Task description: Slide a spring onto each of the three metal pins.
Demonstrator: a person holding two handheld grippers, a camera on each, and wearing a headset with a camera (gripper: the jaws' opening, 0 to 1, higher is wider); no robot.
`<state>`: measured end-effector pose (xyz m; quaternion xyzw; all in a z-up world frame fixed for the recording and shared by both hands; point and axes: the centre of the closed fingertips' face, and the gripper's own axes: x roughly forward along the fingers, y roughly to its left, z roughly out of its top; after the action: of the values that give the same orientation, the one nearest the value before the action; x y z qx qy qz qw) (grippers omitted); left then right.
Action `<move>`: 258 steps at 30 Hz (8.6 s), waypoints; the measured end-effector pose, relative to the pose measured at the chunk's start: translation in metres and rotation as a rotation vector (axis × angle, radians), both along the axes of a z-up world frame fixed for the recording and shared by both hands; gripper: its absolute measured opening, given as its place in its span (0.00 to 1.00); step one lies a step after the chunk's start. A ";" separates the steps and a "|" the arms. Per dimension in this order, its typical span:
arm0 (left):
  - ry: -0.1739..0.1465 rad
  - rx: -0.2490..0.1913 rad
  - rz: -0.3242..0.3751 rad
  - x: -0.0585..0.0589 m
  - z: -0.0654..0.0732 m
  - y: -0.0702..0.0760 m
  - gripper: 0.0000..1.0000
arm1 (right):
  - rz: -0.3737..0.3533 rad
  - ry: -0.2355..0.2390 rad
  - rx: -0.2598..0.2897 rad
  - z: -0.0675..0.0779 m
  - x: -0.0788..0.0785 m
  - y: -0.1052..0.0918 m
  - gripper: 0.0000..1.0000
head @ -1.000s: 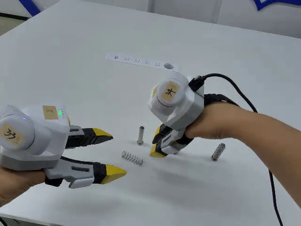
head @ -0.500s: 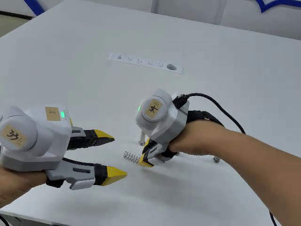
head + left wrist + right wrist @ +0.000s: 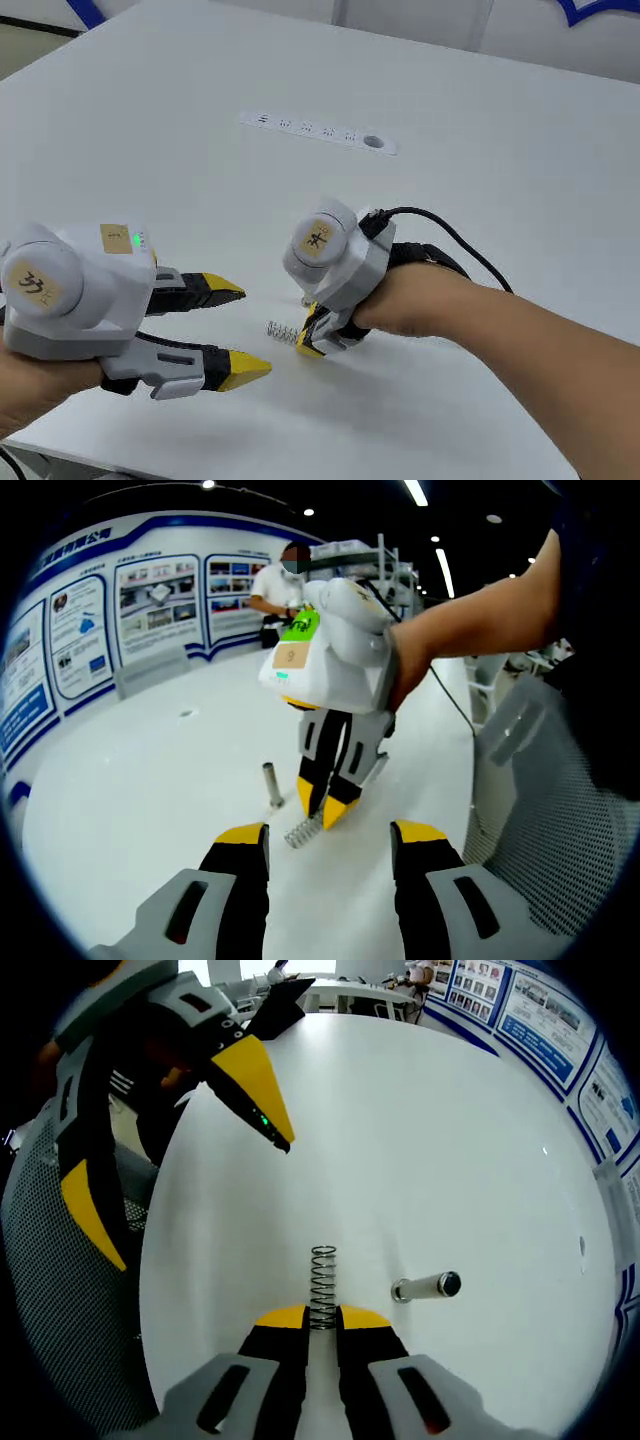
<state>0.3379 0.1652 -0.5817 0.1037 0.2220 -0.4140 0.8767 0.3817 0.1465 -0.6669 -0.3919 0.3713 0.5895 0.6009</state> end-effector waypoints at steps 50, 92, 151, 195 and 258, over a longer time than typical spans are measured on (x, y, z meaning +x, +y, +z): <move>-0.047 0.049 -0.268 -0.014 -0.004 -0.044 0.11 | 0.203 0.059 -0.029 0.080 -0.060 -0.032 0.12; -0.042 -0.016 -0.232 -0.011 0.006 -0.044 0.10 | 0.249 0.009 0.087 0.113 -0.064 0.003 0.12; -0.058 -0.048 -0.016 -0.004 0.015 -0.001 0.49 | 0.084 -0.127 0.123 0.110 0.043 0.009 0.12; -0.036 -0.037 0.006 -0.006 0.007 0.007 0.49 | 0.004 -0.051 0.088 0.044 0.051 0.015 0.12; -0.023 -0.027 -0.015 0.001 0.008 -0.003 0.53 | -0.158 -0.135 0.210 0.080 0.055 -0.077 0.33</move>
<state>0.3388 0.1618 -0.5733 0.0982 0.2055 -0.4223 0.8774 0.4369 0.0699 -0.5867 -0.3354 0.2959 0.5483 0.7066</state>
